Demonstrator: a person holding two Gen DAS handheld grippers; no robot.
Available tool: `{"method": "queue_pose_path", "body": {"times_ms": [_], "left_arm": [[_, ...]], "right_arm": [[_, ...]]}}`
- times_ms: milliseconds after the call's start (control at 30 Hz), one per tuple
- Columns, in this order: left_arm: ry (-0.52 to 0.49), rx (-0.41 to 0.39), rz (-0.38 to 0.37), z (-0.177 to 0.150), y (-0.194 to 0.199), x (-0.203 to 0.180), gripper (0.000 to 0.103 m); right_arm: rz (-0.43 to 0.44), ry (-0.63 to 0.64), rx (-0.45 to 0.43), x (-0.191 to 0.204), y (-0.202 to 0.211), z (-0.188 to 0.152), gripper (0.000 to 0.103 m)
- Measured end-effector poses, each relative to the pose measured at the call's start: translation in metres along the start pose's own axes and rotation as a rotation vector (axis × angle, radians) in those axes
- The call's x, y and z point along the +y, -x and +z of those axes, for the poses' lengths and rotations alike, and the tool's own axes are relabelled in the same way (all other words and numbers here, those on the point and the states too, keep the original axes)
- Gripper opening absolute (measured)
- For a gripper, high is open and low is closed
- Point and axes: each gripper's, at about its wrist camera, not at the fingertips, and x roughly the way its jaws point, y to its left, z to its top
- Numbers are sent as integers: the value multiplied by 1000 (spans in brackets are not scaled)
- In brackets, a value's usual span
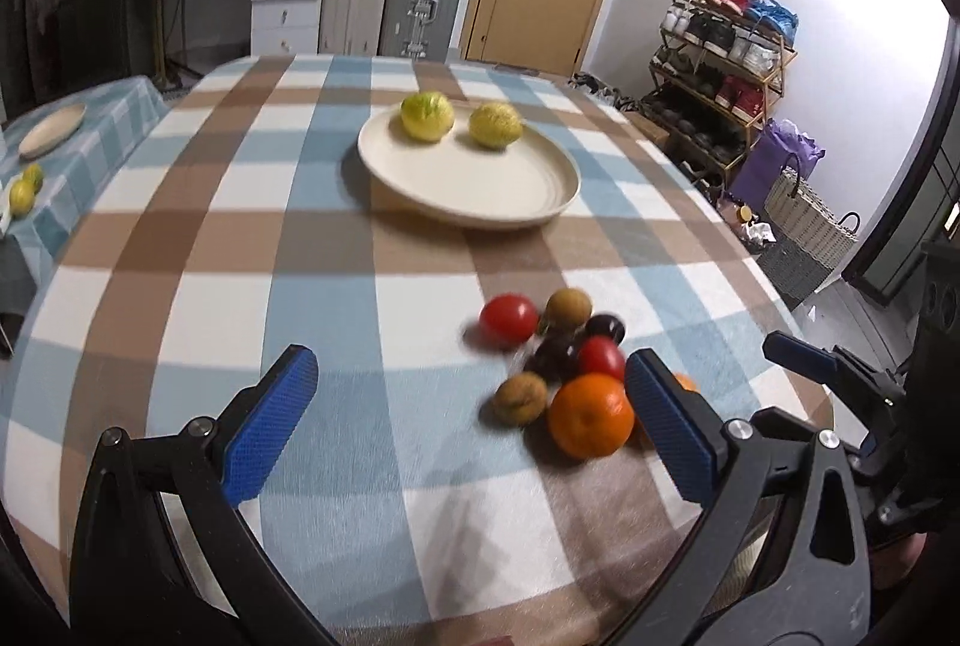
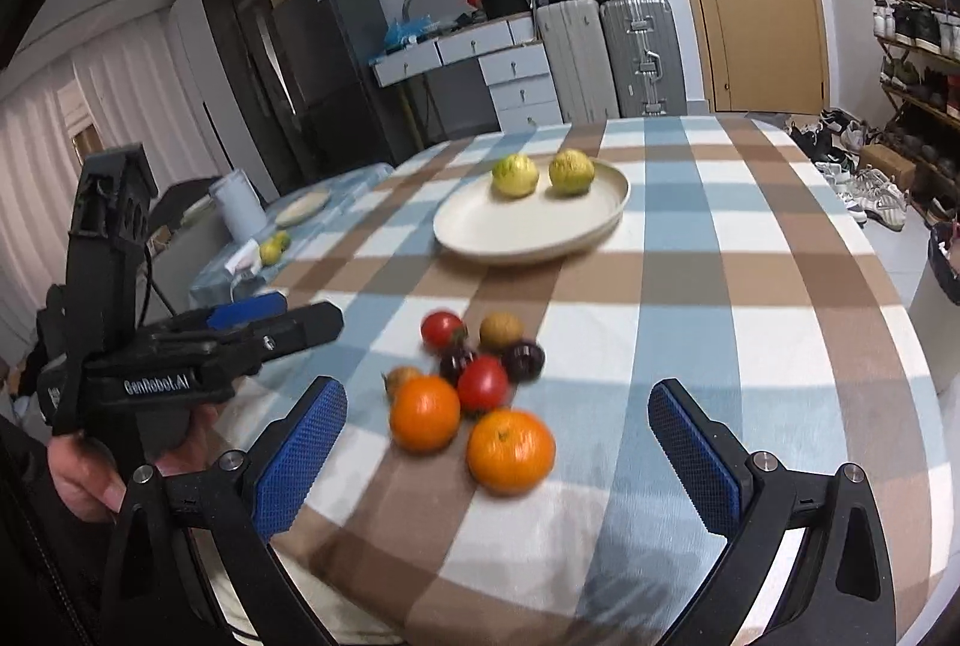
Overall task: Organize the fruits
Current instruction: 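Move both tools back toward the remaining fruit cluster, then grasp an orange with the right tool while the left tool grasps another orange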
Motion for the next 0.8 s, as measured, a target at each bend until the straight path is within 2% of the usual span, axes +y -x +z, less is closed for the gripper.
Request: {"method": "queue_pose_path", "body": {"times_ms": [400, 567, 800], "left_arm": [[41, 80, -36, -12, -21, 14, 102], [45, 95, -44, -11, -29, 16, 102], [45, 108, -82, -13, -36, 14, 102]], "right_arm": [[21, -6, 64, -5, -26, -21, 102], [36, -10, 87, -9, -34, -22, 86], [47, -15, 113, -13, -43, -26, 72]]}}
